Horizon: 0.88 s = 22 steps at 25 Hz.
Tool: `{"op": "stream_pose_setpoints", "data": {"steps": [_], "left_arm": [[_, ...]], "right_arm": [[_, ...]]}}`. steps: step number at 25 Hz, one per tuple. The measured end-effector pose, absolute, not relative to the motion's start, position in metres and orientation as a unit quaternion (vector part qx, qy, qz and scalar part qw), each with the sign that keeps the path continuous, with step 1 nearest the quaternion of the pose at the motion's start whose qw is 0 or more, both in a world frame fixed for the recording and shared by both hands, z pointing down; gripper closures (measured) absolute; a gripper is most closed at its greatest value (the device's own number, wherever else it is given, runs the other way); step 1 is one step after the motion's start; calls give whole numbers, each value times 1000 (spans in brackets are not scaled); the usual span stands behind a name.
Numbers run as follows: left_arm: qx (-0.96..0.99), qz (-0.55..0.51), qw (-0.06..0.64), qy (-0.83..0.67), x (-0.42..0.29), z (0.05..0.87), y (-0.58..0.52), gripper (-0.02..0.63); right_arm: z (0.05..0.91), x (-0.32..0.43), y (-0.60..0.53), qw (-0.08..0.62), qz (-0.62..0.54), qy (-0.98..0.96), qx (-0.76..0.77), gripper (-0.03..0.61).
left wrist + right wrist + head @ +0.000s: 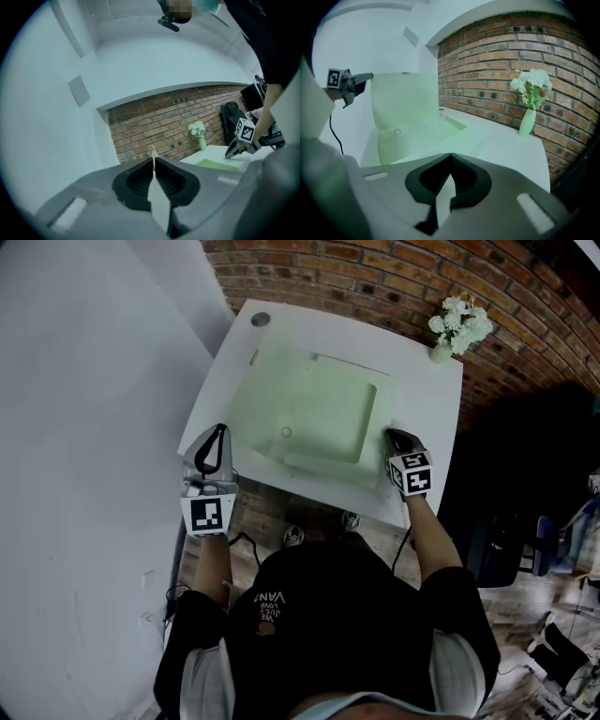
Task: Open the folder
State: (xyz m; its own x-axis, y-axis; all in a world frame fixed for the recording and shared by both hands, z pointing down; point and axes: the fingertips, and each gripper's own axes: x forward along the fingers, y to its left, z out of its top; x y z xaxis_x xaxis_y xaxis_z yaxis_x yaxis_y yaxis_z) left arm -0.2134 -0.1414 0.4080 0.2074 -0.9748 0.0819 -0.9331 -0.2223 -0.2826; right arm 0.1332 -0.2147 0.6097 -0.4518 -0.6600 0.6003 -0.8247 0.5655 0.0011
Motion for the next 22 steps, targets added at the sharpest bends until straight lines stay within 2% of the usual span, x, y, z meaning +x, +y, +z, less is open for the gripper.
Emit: {"op": "stream_pose_setpoints", "data": {"steps": [5, 22], "left_arm": [[-763, -140, 95, 623, -243, 424, -145, 595], [-712, -182, 24, 678, -318, 471, -159, 575]], "right_arm": [[610, 134, -216, 281, 149, -839, 442, 580], [610, 134, -215, 290, 147, -835, 443, 580]]}}
